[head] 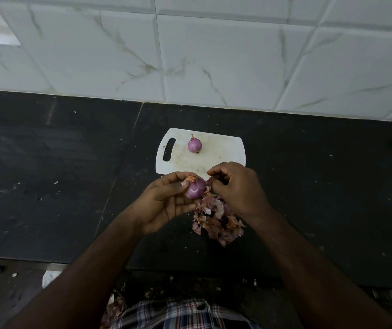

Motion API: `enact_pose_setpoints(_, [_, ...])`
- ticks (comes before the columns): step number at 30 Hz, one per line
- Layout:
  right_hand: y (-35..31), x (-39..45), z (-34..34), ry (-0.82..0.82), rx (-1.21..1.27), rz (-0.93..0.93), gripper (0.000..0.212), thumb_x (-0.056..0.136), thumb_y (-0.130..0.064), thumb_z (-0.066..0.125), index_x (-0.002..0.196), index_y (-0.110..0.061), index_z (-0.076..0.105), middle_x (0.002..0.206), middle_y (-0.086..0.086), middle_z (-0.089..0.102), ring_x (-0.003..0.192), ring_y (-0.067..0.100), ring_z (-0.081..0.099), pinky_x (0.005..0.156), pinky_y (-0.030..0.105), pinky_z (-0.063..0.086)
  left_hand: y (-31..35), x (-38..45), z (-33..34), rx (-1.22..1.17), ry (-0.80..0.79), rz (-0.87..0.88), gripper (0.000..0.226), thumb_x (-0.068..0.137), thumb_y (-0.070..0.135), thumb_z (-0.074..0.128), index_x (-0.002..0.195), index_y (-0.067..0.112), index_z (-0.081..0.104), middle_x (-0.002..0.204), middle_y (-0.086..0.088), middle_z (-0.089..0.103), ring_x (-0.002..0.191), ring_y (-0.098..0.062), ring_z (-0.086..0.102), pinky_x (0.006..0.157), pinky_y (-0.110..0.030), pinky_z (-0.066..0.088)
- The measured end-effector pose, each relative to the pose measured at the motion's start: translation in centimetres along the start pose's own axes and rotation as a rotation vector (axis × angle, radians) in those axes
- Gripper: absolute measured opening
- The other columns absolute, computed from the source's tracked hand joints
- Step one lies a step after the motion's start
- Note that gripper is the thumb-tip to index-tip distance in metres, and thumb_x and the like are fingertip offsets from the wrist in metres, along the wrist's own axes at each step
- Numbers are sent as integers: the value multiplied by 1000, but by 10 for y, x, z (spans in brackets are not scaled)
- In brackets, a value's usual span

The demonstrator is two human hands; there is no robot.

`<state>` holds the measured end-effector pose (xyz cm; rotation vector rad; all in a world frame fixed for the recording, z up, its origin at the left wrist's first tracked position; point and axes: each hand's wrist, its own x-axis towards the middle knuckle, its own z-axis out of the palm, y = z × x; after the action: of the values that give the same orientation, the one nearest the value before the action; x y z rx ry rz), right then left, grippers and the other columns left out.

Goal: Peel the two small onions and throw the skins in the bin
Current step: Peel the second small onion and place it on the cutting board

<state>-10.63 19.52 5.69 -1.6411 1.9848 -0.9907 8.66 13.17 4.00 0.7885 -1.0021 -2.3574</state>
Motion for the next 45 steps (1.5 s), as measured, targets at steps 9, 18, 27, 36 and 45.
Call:
enact_pose_setpoints(9, [23, -7, 3, -214, -128, 88, 24, 92, -21, 67, 115, -17, 74, 127, -1, 67, 117, 14, 61, 93, 18, 42, 0, -2, -8, -87, -41, -20, 49, 89, 17, 58, 135, 1, 56, 108, -17, 69, 76, -19, 68, 65, -25, 58])
enact_pose_setpoints(18, [-18, 0, -1, -211, 303, -31, 25, 82, -26, 79, 107, -28, 76, 102, -13, 73, 95, 0, 66, 83, 24, 55, -2, -2, -4, 98, -27, 46, 43, 87, 1, 65, 130, 5, 60, 103, -11, 70, 78, -14, 67, 64, -21, 55])
enact_pose_setpoints(27, [-8, 5, 2, -168, 328, -71, 18, 85, -8, 73, 102, -13, 77, 93, -11, 73, 91, 1, 68, 81, 17, 53, -2, -3, -12, 89, -31, 69, 43, 77, 16, 83, 117, 7, 70, 98, -14, 72, 75, -15, 68, 64, -21, 55])
enact_pose_setpoints(36, [-7, 2, 4, -137, 407, -23, 21, 79, -7, 79, 100, -12, 77, 93, -9, 74, 91, 2, 70, 81, 16, 53, 0, 0, -13, 98, -26, 83, 58, 70, 25, 89, 120, 6, 68, 100, -14, 72, 77, -15, 66, 64, -21, 55])
enact_pose_setpoints(45, [-10, -4, 12, 13, 173, -24, 2, 86, -13, 66, 85, -12, 68, 86, -5, 65, 83, 9, 61, 72, 25, 51, 0, -1, -8, 134, 60, 109, 33, 86, 10, 65, 118, 5, 65, 95, -13, 72, 71, -13, 66, 61, -20, 55])
